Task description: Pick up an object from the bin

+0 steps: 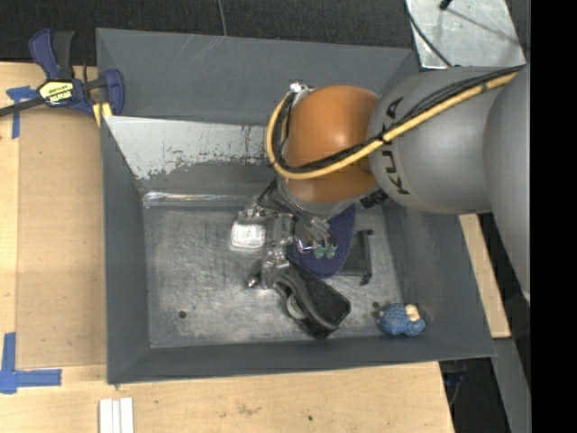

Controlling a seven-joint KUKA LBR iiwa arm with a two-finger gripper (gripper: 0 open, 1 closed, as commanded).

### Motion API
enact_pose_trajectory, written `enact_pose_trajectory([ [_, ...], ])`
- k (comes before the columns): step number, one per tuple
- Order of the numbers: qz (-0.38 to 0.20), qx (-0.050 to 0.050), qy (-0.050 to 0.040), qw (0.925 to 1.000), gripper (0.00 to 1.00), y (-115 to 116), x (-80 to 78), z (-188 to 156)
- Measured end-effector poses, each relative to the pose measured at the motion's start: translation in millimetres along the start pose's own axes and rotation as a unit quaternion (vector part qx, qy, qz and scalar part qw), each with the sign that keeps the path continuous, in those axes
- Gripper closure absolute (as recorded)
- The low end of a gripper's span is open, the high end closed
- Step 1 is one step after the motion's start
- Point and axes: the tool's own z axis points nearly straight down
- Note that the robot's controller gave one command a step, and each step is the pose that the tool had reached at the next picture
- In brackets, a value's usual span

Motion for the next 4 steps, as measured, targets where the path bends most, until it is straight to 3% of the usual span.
enact_pose_trajectory([
  [1,-0.067,-0.001,-0.0034,0.9978,0.0,-24,-24.6,15],
  [2,-0.077,-0.002,-0.0061,0.997,0.0,-21,-14.5,47],
  [3,-0.077,-0.002,-0.0149,0.9969,1.0,-21,-19.4,42],
  [4,-0.188,0.0,-0.0082,0.9822,1.0,-7,-47.0,-92],
])
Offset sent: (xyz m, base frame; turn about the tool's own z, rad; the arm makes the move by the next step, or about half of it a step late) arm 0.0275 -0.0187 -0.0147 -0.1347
